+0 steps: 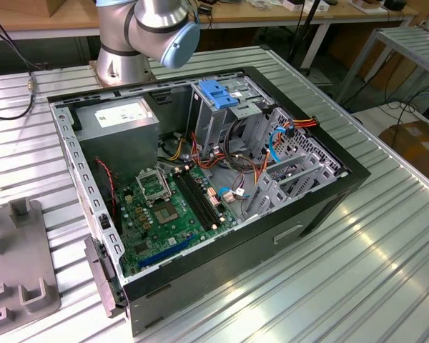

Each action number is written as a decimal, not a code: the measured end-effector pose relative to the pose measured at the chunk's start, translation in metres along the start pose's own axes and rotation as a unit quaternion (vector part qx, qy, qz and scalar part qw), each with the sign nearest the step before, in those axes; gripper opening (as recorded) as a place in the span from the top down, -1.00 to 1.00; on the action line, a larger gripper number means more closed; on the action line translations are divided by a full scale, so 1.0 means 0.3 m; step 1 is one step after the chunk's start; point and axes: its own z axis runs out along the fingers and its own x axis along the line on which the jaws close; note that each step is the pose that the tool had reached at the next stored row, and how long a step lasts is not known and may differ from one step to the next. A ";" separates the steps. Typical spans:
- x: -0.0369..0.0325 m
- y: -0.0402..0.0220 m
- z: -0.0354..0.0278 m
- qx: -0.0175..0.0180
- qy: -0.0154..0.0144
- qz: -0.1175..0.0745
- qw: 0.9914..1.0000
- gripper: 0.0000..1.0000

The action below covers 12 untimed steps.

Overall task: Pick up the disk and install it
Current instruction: 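Pick up the disk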

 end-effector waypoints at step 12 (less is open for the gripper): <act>0.004 0.000 0.001 -0.001 0.001 -0.036 0.999 0.25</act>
